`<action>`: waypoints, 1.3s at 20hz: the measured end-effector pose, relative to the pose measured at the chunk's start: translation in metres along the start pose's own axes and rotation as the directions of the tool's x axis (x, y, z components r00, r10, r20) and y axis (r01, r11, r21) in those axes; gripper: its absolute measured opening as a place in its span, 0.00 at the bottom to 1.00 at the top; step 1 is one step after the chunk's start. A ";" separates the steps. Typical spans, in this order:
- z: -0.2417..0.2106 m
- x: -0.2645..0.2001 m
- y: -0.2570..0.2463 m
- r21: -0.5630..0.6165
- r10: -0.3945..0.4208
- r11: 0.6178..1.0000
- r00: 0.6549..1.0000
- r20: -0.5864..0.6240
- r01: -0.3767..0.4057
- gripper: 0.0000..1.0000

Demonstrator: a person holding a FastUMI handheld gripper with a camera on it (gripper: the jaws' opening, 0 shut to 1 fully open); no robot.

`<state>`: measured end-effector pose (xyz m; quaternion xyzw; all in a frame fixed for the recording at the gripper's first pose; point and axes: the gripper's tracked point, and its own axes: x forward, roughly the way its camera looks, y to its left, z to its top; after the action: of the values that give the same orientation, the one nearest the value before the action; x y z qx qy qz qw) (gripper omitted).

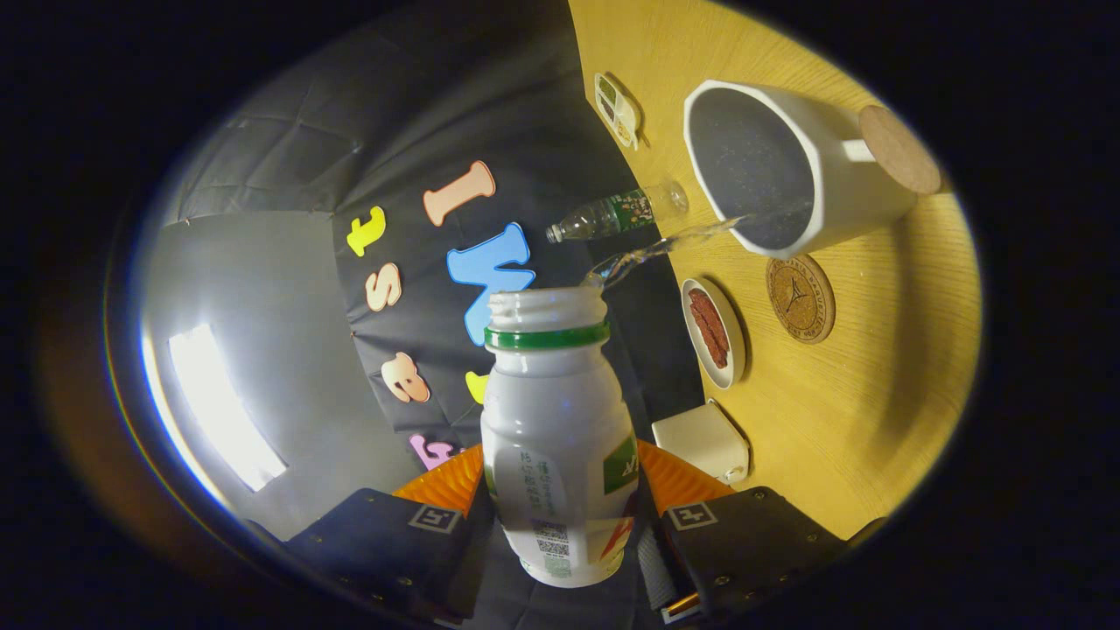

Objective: Take the bottle from table, then pour the juice into the cup, finally place the bottle on the coaster

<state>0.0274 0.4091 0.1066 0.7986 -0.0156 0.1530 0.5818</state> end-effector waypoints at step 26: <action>0.032 0.003 0.014 0.199 -0.012 0.980 0.993 0.118 -0.011 0.70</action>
<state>0.0343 0.3747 0.1113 0.8605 -0.0344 0.1061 0.4970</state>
